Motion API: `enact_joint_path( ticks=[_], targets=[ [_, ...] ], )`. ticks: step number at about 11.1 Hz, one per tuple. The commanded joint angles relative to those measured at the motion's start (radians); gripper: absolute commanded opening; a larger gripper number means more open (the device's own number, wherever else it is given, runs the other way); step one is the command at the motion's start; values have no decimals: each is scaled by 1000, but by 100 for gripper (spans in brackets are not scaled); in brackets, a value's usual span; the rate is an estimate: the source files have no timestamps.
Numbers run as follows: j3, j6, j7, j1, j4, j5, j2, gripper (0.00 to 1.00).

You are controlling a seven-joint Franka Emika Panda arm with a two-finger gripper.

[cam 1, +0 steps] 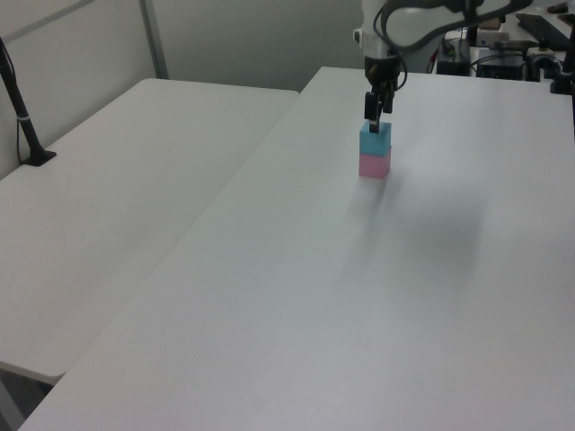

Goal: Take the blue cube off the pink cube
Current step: 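Lower the open gripper onto the blue cube and close on it, then lift the blue cube off the pink cube and set it beside it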

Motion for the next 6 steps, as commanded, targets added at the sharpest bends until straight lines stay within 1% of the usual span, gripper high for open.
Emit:
enact_joint_path(
  ticks=[1, 2, 3, 4, 5, 6],
  targets=[
    [-7, 72, -13, -15, 0, -23, 44, 100],
    [-7, 83, -13, -14, -2, -39, 56, 100],
    [-7, 84, -10, -11, -6, -42, 59, 84],
    [-5, 85, -10, -8, -17, -42, 59, 55],
    [-4, 80, -10, -5, -17, -42, 58, 36],
    [3, 71, -10, -3, -17, -40, 50, 26]
  ],
)
